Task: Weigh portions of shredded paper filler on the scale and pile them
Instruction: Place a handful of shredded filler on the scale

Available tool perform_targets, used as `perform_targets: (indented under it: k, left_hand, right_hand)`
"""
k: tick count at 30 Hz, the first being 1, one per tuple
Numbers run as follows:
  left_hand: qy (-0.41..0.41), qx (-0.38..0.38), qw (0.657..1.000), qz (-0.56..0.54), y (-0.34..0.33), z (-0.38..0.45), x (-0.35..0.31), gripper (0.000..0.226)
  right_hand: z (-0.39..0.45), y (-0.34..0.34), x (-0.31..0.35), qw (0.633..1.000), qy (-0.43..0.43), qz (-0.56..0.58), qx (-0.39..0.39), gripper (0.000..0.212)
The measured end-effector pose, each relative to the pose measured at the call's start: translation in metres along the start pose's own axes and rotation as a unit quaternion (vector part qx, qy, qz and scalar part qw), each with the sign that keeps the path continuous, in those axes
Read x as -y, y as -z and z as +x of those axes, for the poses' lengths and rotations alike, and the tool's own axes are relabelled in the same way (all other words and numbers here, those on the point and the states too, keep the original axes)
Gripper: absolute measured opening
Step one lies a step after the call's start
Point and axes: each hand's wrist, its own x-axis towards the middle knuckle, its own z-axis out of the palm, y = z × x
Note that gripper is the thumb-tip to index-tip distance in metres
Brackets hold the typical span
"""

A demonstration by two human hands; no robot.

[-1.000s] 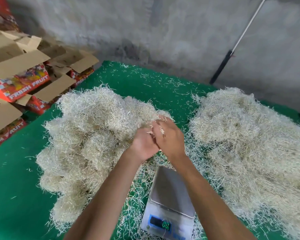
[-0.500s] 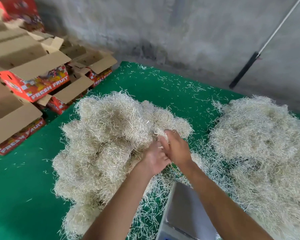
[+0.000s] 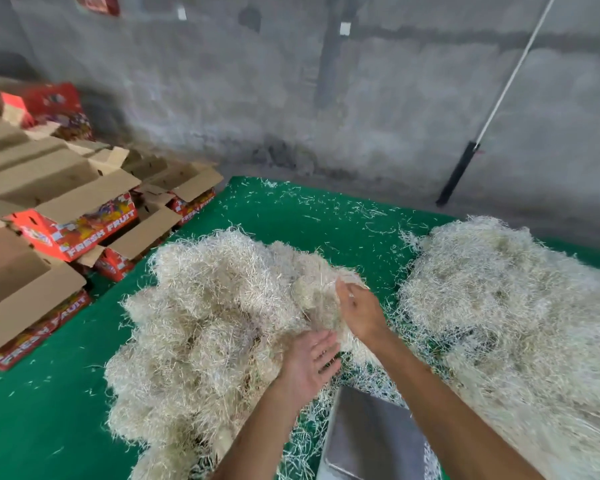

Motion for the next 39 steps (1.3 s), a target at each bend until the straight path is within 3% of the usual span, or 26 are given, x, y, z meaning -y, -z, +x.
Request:
perform_targets:
  k: [5, 10, 15, 18, 21, 28, 33, 36, 39]
  left_hand:
    - [-0.039, -0.014, 0.994, 0.103, -0.035, -0.008, 0.032, 0.023]
    - [-0.072, 0.036, 0.972, 0.219, -0.075, -0.013, 0.076, 0.021]
    - [-0.132, 0.175, 0.917, 0.333, -0.102, -0.010, 0.123, 0.029]
    - [-0.126, 0.189, 0.908, 0.351, -0.123, 0.002, 0.146, 0.030]
    - [-0.112, 0.203, 0.907, 0.353, -0.146, 0.012, 0.166, 0.031]
    - [-0.092, 0.193, 0.883, 0.418, -0.183, 0.051, 0.192, 0.037]
    - [-0.069, 0.110, 0.874, 0.468, -0.202, 0.094, 0.194, 0.061]
    - [-0.011, 0.084, 0.877, 0.473, -0.213, 0.121, 0.193, 0.074]
    - [0.098, 0.064, 0.893, 0.435, -0.227, 0.142, 0.194, 0.064]
  right_hand:
    - [-0.078, 0.030, -0.055, 0.993, 0.001, 0.115, -0.008, 0.045]
    - [-0.143, 0.057, -0.112, 0.979, -0.031, 0.183, -0.090, 0.032]
    - [-0.190, 0.093, -0.159, 0.953, -0.075, 0.248, -0.160, 0.038]
    - [-0.209, 0.111, -0.186, 0.937, -0.110, 0.269, -0.195, 0.047]
    - [-0.221, 0.122, -0.214, 0.926, -0.145, 0.272, -0.218, 0.043]
    - [-0.203, 0.137, -0.276, 0.928, -0.215, 0.212, -0.217, 0.053]
    - [-0.154, 0.139, -0.318, 0.955, -0.197, 0.085, -0.205, 0.057]
    - [-0.117, 0.138, -0.334, 0.959, -0.161, -0.019, -0.232, 0.056]
    - [-0.086, 0.126, -0.342, 0.961, -0.187, -0.067, -0.193, 0.060]
